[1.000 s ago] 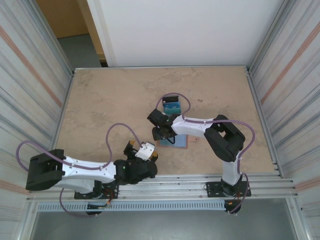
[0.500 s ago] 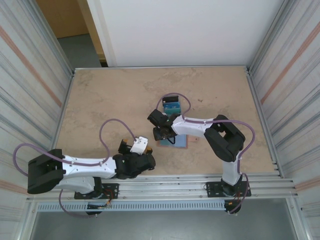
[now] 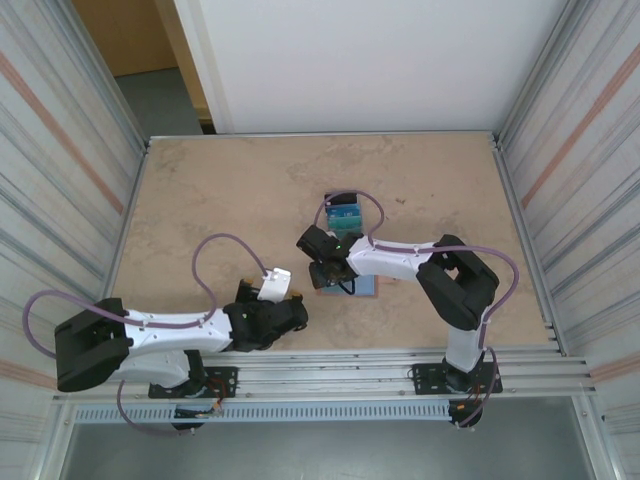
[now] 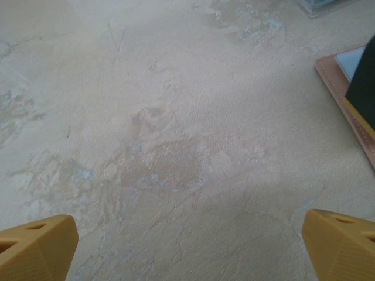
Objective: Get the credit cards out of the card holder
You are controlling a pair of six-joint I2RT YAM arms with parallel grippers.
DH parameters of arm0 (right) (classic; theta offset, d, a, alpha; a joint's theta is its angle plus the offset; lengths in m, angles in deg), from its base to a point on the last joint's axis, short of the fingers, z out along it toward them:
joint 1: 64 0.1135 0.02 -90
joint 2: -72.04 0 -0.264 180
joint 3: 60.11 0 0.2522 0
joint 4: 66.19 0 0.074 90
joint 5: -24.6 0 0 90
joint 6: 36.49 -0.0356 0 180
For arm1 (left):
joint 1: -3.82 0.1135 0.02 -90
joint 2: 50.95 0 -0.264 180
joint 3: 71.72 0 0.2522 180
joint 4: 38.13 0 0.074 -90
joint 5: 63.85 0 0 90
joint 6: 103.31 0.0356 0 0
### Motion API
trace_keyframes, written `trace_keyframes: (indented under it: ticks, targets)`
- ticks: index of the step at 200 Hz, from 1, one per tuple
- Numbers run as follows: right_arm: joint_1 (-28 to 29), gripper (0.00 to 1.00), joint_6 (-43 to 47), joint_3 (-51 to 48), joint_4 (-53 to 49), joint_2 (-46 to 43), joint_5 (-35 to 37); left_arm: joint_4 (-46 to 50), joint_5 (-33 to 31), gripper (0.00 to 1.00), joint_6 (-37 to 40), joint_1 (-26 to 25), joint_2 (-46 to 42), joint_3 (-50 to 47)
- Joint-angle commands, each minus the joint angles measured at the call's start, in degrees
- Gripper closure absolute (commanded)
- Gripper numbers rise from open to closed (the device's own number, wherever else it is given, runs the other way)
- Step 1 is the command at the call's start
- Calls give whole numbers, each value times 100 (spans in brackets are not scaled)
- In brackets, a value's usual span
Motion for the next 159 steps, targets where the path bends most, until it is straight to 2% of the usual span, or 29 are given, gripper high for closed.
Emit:
trace_keyframes:
  ticks: [1, 65, 131, 159]
  targets:
    - [33, 47, -203, -70, -159, -126, 81, 27, 58, 1, -224, 87, -13, -24]
    - [35, 49, -239, -193, -160, 5, 118, -16, 124, 1, -210, 127, 6, -7]
    - [34, 66, -170, -341, 93, -97, -94, 48, 122, 1, -106, 129, -15, 64]
    - [24, 69, -99, -406, 233, -275, -210, 88, 120, 1, -60, 134, -39, 125]
